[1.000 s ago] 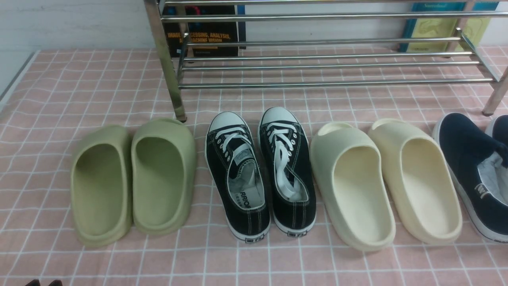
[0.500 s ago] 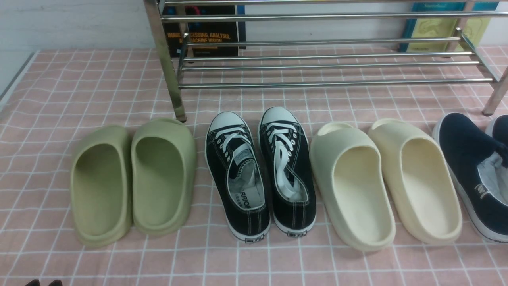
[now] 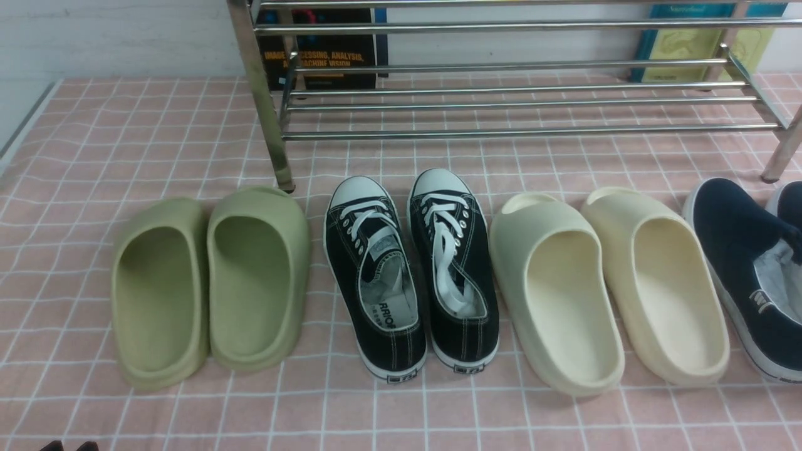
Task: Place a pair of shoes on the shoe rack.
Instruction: Use the right arm to grab the shoe closest to it
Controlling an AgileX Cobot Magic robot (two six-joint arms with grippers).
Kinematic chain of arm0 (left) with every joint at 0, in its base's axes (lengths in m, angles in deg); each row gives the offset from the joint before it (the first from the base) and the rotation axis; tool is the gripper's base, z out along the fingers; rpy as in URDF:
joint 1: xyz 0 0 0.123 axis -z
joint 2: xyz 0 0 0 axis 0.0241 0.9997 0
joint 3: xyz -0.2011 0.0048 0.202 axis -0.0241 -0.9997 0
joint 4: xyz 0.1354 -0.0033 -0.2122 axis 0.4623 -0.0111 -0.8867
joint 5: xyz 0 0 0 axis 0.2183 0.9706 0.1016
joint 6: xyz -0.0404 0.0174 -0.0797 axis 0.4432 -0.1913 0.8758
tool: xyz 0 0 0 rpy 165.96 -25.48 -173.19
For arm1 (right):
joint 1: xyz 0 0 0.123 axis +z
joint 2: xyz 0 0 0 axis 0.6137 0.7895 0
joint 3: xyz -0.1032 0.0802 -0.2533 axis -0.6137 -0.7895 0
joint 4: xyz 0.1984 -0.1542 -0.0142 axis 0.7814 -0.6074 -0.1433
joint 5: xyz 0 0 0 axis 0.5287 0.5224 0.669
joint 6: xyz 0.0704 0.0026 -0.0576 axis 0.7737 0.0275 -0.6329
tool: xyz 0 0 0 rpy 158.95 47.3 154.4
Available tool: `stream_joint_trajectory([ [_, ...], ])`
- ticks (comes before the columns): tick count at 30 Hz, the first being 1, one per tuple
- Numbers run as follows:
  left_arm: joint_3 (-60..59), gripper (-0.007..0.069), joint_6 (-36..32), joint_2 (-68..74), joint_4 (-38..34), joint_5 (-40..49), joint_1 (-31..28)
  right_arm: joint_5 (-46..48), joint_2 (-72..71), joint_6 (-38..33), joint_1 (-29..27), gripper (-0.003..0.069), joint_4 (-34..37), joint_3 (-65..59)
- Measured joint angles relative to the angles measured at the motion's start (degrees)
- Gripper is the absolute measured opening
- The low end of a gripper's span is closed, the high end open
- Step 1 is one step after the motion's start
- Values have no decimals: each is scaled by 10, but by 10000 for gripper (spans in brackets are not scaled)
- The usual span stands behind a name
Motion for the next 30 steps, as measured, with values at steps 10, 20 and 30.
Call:
stream_joint_trajectory([
  [10, 0, 239, 0, 0, 0, 0, 0, -383, -3, -1, 0, 48, -5, 0],
  [20, 0, 239, 0, 0, 0, 0, 0, -331, -4, -27, 0, 62, -28, 9],
  [30, 0, 239, 0, 0, 0, 0, 0, -46, 2, 16, 0, 74, -58, 17],
])
